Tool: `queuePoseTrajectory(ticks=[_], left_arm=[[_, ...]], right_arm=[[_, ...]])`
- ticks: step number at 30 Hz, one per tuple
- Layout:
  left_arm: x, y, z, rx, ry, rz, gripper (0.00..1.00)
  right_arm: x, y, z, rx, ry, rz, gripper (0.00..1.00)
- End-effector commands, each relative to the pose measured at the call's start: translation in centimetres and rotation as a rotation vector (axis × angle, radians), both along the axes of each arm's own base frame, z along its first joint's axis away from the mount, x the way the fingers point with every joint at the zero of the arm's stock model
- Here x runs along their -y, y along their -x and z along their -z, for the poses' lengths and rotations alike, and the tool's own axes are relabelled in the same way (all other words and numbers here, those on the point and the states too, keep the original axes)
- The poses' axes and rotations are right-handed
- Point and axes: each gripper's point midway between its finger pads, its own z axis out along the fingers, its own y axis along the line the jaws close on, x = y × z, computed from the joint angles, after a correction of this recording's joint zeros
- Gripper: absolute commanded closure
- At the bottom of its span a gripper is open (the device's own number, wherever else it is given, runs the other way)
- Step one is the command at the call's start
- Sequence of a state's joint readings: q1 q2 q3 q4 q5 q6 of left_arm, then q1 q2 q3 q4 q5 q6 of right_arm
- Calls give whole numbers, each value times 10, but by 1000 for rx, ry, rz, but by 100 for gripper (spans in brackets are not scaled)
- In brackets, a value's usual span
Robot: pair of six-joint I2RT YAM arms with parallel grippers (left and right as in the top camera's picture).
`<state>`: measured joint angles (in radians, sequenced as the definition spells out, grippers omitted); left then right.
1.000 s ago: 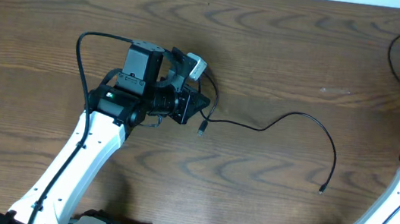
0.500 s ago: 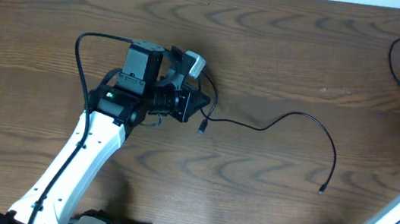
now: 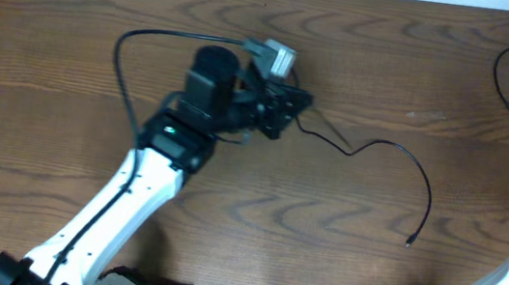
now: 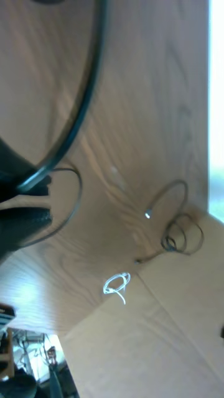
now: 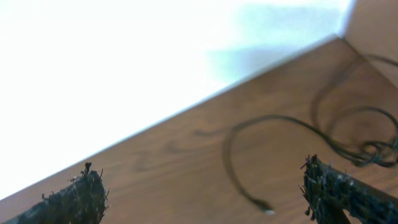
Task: Untangle cables
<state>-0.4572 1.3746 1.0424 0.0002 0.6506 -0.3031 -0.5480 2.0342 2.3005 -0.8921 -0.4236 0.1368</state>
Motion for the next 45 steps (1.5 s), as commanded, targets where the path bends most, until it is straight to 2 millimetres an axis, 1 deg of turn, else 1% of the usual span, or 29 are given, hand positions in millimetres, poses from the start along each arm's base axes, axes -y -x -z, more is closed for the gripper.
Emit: queuePoseTrajectory(ticks=[1,3,4,6,7,8,10,12,14,16,18,21,22,23,24,26,28,32,34,37,39,40,42,45], left_arm=[[30,-5,23,0,-50,-29,75],[41,-3,41,-23,-85,-26,73],[47,0,51,-45,-98,-10,70],[60,10,66,-91,-106,45,68],[67,19,73,-122,-102,85,64],[81,38,84,-174,-97,174,58],[87,55,97,-231,-121,228,56],[87,68,113,-273,-172,255,56],[82,80,126,-279,-235,296,56],[71,84,141,-282,-320,292,60],[57,80,156,-292,-409,234,67],[39,66,168,-271,-512,127,80],[35,60,170,-255,-535,94,87],[32,56,170,-243,-546,68,90],[30,50,169,-228,-555,41,92],[27,41,168,-213,-560,-13,92],[26,36,166,-208,-553,-49,92],[27,35,166,-207,-551,-53,92],[26,36,167,-211,-555,-52,92],[24,38,169,-222,-566,-50,92],[22,40,170,-229,-573,-48,92],[22,40,171,-230,-574,-48,92],[22,40,171,-229,-574,-48,92],[22,40,171,-230,-574,-48,92]], right_arm=[[-57,10,-33,30,-43,-100,1],[-78,19,-40,16,-48,-125,1],[-86,24,-42,5,-52,-135,1],[-103,34,-43,-26,-75,-151,1],[-109,37,-43,-38,-91,-152,1],[-118,44,-39,-73,-134,-146,1],[-124,50,-31,-118,-185,-128,1],[-129,60,-20,-183,-246,-103,1],[-136,70,-10,-248,-289,-91,1],[-143,84,1,-322,-322,-87,1],[-150,98,12,-399,-353,-86,1],[-160,120,29,-523,-380,-75,1],[-162,127,37,-574,-374,-61,1],[-163,133,43,-616,-366,-45,1],[-163,140,52,-668,-355,-17,1],[-164,146,68,-738,-337,18,1],[-165,152,92,-822,-346,83,1],[-171,152,140,-913,-366,144,1],[-168,154,166,-945,-372,216,1],[-161,166,201,-1008,-377,362,1],[-158,173,219,-1033,-375,417,1],[-157,175,233,-1035,-370,437,1],[-156,175,253,-1026,-373,447,1],[-156,174,277,-1001,-379,458,4]])
